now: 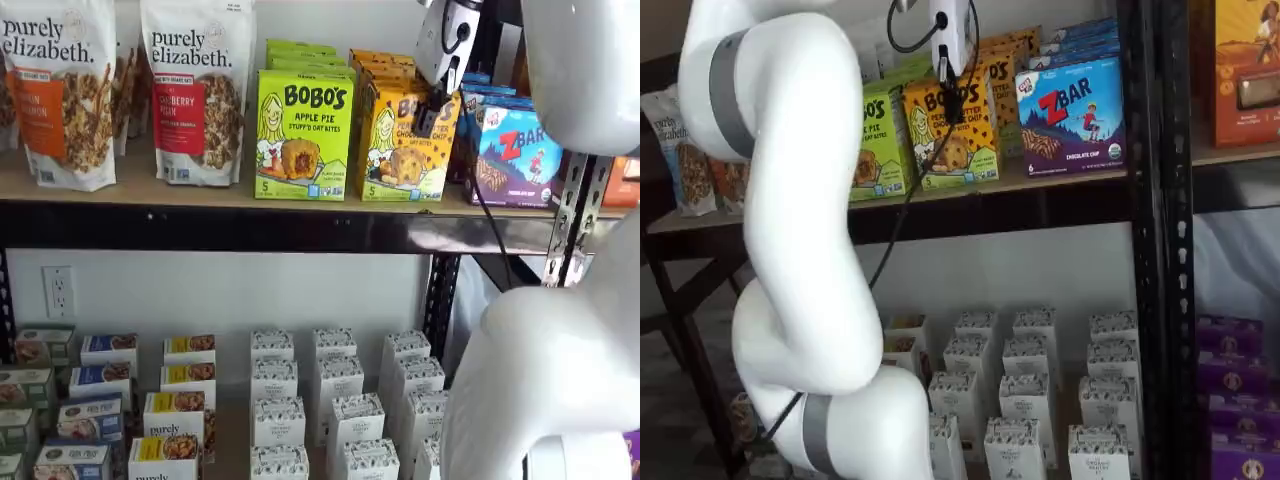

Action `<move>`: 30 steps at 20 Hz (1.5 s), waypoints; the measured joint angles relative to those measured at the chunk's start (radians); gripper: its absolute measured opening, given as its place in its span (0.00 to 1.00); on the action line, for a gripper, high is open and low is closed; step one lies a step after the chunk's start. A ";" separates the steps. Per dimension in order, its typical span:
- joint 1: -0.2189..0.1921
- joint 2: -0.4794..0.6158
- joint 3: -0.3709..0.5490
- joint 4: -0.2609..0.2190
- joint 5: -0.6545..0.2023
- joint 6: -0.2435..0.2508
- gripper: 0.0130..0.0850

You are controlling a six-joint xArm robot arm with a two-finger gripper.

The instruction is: Pick up the orange box on the top shelf, the fifth box from the left

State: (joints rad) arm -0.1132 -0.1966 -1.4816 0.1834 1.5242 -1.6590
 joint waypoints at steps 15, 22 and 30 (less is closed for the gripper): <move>-0.008 -0.029 -0.041 0.045 0.088 0.013 0.33; 0.006 -0.097 -0.022 0.007 0.103 0.027 0.33; 0.011 -0.222 0.062 -0.061 0.090 0.019 0.33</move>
State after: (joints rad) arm -0.1027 -0.4184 -1.4199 0.1220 1.6139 -1.6403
